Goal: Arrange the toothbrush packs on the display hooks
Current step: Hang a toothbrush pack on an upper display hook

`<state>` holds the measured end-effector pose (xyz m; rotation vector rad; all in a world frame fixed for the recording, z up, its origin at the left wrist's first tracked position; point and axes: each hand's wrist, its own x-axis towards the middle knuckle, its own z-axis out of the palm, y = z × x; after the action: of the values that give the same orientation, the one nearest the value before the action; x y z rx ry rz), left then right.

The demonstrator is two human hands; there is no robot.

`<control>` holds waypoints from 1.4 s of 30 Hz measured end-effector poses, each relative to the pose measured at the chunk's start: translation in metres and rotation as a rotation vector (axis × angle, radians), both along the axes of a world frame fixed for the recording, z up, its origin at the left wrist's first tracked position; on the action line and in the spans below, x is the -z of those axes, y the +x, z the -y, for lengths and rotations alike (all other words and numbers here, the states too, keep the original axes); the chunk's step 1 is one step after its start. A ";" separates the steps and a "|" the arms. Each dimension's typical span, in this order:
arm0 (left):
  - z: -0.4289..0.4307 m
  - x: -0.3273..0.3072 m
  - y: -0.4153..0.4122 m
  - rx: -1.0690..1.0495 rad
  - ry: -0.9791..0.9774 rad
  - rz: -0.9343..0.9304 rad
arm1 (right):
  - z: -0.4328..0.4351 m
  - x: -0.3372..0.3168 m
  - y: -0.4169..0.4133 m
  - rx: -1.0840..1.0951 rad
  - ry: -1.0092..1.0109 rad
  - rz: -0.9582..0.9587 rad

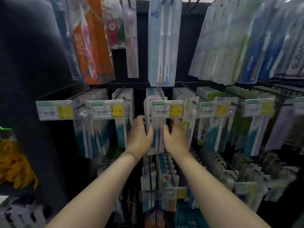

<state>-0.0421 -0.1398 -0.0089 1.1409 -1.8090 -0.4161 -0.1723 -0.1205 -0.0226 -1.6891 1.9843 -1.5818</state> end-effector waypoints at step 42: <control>-0.006 0.017 0.025 0.031 0.034 -0.606 | 0.013 0.010 0.021 -0.511 -0.084 0.259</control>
<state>-0.0175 -0.1339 -0.0262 0.8831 -1.2904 -0.7258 -0.1509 -0.1338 -0.0330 -1.7287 1.2521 -1.5979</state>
